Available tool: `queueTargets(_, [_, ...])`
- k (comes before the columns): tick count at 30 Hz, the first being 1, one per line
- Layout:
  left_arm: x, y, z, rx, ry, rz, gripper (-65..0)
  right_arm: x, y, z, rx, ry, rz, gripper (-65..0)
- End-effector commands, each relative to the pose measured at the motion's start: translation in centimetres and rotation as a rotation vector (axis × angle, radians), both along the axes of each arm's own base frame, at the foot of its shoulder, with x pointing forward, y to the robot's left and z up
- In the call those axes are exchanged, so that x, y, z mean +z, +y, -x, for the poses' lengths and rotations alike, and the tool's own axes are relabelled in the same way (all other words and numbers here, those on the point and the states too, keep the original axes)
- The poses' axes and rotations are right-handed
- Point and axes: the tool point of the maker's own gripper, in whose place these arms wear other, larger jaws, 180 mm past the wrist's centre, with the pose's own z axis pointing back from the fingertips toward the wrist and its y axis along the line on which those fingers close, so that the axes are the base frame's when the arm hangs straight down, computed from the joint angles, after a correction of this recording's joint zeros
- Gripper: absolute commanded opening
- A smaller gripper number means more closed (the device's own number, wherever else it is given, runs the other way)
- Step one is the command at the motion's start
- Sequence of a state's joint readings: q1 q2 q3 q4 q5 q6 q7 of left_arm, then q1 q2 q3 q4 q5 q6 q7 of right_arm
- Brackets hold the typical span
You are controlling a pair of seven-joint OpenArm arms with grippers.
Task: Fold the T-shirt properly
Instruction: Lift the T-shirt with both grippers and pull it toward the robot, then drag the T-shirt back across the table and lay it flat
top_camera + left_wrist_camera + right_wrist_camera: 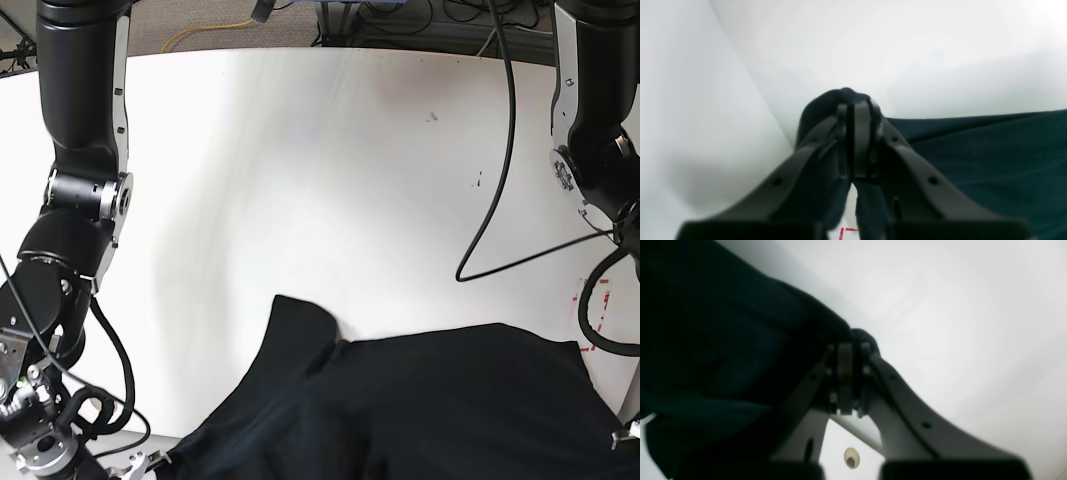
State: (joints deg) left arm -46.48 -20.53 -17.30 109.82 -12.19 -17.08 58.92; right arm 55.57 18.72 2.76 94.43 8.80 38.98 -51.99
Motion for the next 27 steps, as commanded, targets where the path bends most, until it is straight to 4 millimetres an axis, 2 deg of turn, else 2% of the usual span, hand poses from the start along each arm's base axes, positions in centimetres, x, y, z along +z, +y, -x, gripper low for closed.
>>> queueTargets(1, [0.0,0.4,0.7,0.026,-0.015,-0.026,-65.0,0.0,-0.6,0.8,-0.026,-0.024,0.016,-65.0])
queueTargets(3, [-2.0,0.1,0.8,0.024,0.026,-0.038,-65.0,-2.4,-0.3,1.5,-0.022,0.006,0.020,-65.0])
queueTargets(5, [-4.6,-0.3,0.9,0.016,0.083,-0.049,-65.0,-5.1,-0.8,2.4,-0.036,0.041,0.006,-65.0])
queueTargets(8, [-8.8,-1.2,1.1,-0.012,0.178,-0.059,-65.0,-9.4,-0.7,3.7,-0.037,0.111,-0.021,-65.0])
queueTargets(11, [-13.8,-0.6,2.0,-0.008,0.294,-0.058,-65.0,-13.7,-1.0,5.3,-0.052,0.188,-0.055,-65.0])
queueTargets(15, [-19.4,-1.2,3.4,-0.034,0.429,-0.048,-65.0,-18.1,-1.1,7.5,-0.071,0.272,-0.103,-65.0])
queueTargets(20, [-26.2,-0.5,6.8,-0.019,0.599,-0.019,-65.0,-23.0,-2.0,11.0,-0.122,0.373,-0.151,-65.0])
queueTargets(23, [-29.2,-0.9,8.5,-0.027,0.679,-0.003,-65.0,-25.8,-2.4,12.7,-0.142,0.442,-0.174,-65.0])
queueTargets(27, [-33.5,-1.3,11.8,-0.027,0.804,0.023,-65.0,-29.0,-3.1,15.1,-0.189,0.520,-0.233,-65.0])
